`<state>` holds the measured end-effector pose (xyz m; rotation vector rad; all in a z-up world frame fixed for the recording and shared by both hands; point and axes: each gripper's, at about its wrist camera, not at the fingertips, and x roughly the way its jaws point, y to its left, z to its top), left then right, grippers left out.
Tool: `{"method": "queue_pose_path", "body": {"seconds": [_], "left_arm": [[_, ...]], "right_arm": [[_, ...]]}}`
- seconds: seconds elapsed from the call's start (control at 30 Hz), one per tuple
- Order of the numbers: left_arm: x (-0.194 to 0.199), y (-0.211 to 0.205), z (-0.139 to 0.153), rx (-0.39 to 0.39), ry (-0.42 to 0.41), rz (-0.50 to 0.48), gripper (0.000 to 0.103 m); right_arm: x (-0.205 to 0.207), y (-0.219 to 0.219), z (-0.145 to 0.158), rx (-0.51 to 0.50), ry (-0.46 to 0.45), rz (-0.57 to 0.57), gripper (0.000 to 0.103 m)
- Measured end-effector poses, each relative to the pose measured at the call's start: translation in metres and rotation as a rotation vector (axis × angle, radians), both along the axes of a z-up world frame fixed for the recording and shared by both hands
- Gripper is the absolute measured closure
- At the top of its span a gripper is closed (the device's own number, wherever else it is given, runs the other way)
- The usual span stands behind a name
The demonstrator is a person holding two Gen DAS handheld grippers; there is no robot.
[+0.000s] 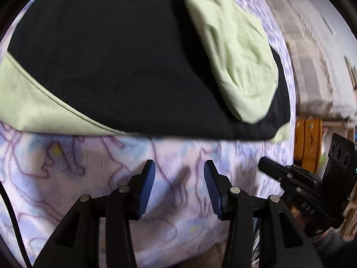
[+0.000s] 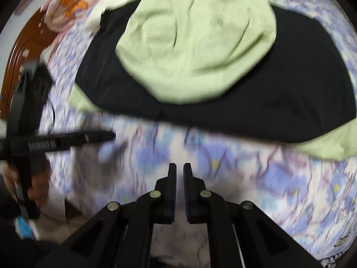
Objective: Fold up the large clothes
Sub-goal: 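Press the green hood flat on the black body with both tools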
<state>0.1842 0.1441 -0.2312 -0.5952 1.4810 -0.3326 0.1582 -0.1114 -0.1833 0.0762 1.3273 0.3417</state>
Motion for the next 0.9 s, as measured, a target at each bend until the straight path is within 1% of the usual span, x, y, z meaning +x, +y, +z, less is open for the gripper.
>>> {"method": "queue_pose_path", "body": {"seconds": [0.1,0.17,0.33,0.4,0.57,0.73,0.9], "left_arm": [[0.000,0.008,-0.011,-0.048,-0.028,0.073,0.059],[-0.002,0.013,-0.015,-0.076,-0.055,0.117,0.059],[-0.003,0.025,-0.022,-0.107,-0.151,0.198,0.059],[0.000,0.029,-0.025,-0.119,-0.177,0.221,0.059],[0.010,0.038,-0.031,-0.146,-0.225,0.270,0.059],[0.020,0.042,-0.023,-0.103,-0.294,0.280,0.059],[0.023,0.047,-0.014,-0.074,-0.332,0.311,0.061]], "right_arm": [[0.015,-0.001,0.006,0.021,-0.086,-0.058,0.097],[0.026,0.000,0.010,0.026,-0.139,-0.074,0.097],[0.048,0.018,0.018,-0.032,-0.277,-0.040,0.097],[0.057,0.020,0.020,-0.044,-0.306,-0.042,0.097],[0.080,0.032,0.017,-0.037,-0.351,-0.062,0.097],[0.091,0.045,0.009,-0.040,-0.364,-0.066,0.097],[0.094,0.049,0.003,-0.045,-0.362,-0.088,0.097]]}}
